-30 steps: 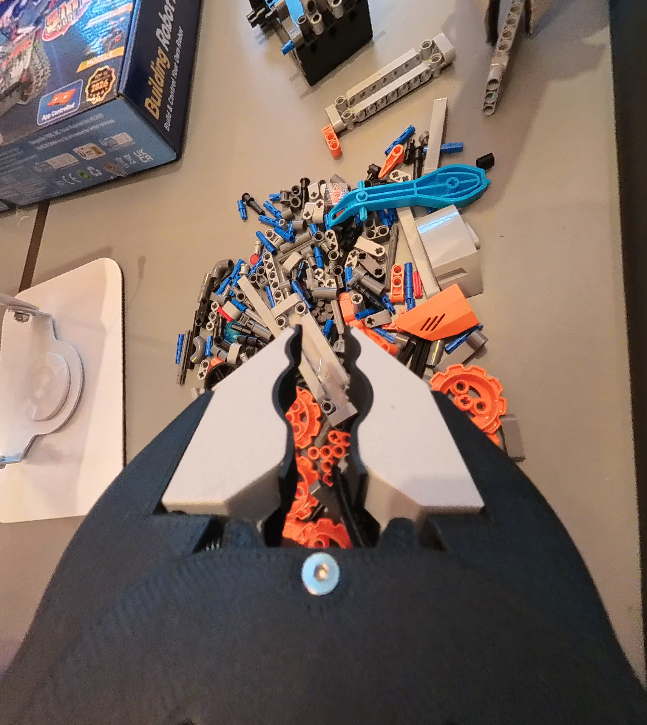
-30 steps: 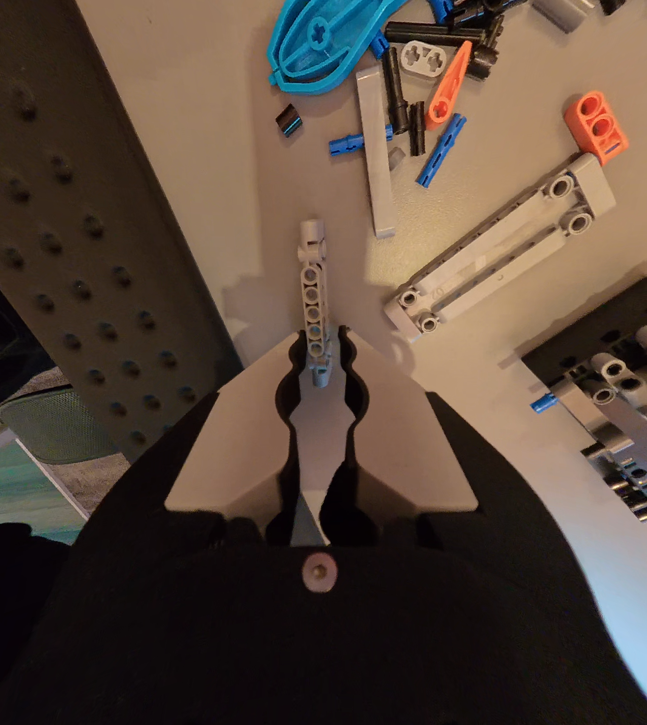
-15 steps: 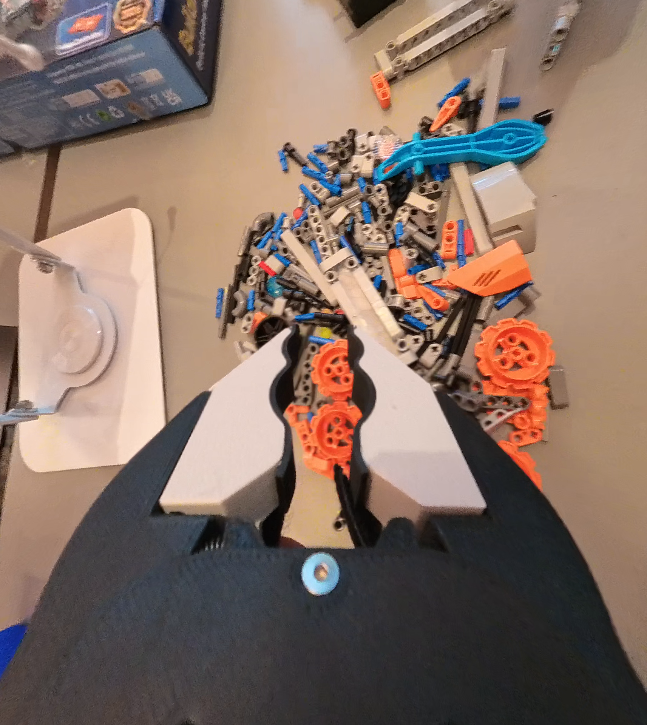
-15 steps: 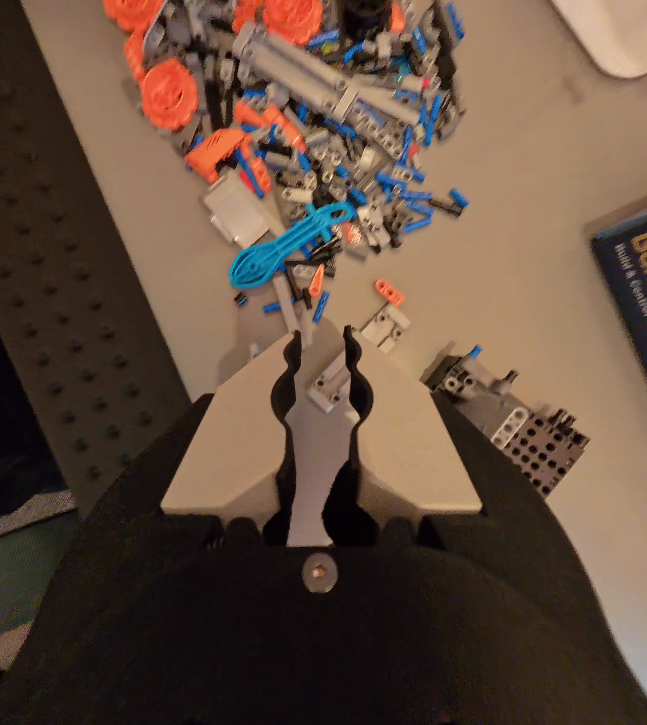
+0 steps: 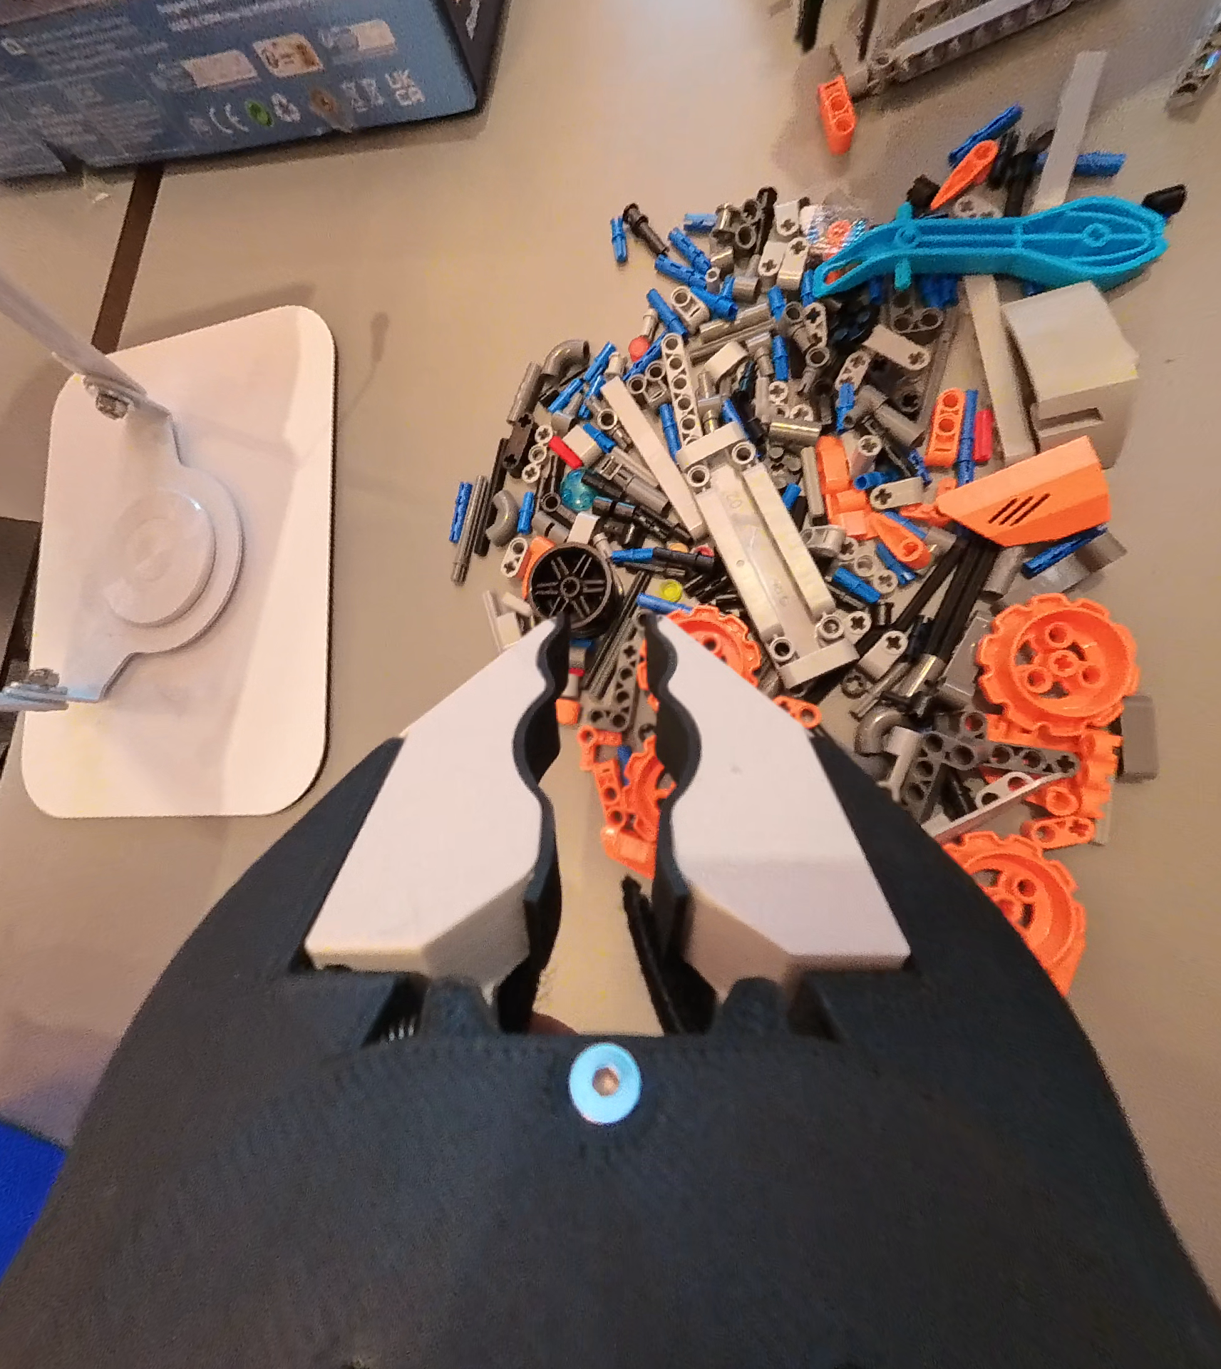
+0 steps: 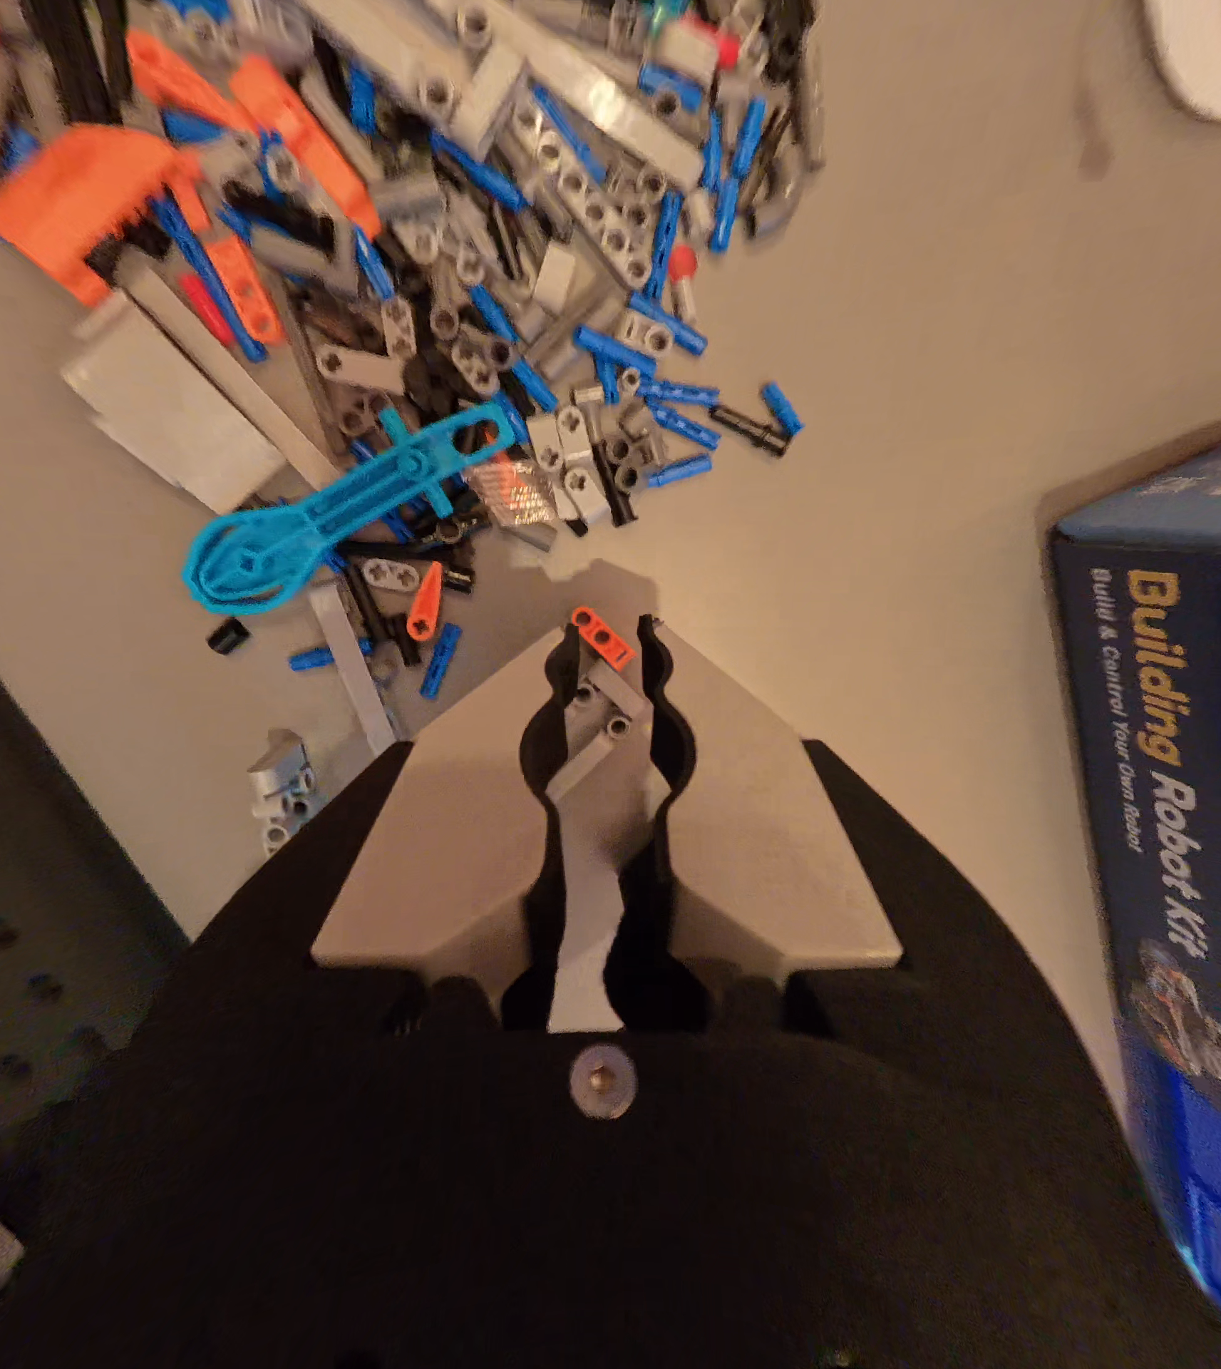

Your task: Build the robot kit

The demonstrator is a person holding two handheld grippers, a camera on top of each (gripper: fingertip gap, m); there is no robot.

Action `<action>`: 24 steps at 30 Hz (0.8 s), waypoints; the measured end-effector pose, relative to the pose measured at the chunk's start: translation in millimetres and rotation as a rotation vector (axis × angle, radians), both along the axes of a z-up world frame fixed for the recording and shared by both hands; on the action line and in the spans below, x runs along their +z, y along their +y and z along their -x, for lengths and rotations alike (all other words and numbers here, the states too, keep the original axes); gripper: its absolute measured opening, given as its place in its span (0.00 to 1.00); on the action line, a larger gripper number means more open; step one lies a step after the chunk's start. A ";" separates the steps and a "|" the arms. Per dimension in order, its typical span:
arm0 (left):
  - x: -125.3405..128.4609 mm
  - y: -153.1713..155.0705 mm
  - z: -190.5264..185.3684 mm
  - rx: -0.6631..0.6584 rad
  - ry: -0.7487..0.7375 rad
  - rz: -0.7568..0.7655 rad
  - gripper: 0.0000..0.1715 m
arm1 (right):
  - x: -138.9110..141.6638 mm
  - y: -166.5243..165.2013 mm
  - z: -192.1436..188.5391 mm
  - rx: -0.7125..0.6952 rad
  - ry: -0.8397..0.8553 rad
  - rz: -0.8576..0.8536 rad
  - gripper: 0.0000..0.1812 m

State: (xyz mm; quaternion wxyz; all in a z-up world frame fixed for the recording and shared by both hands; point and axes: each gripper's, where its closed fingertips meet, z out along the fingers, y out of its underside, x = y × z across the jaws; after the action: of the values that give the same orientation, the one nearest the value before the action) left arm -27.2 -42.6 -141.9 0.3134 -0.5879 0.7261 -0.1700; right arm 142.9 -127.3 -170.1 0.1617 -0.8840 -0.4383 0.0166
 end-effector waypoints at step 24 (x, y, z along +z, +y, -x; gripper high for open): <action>-4.7 -46.5 -4.4 -0.172 0.033 0.079 0.11 | 15.4 -12.1 38.1 0.113 0.124 -0.027 0.10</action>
State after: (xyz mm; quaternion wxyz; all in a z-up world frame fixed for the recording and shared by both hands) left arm -22.7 -89.0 -146.5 0.2625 -0.5380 0.7716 -0.2151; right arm 104.8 -139.4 -154.7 0.1993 -0.8528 -0.4769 0.0742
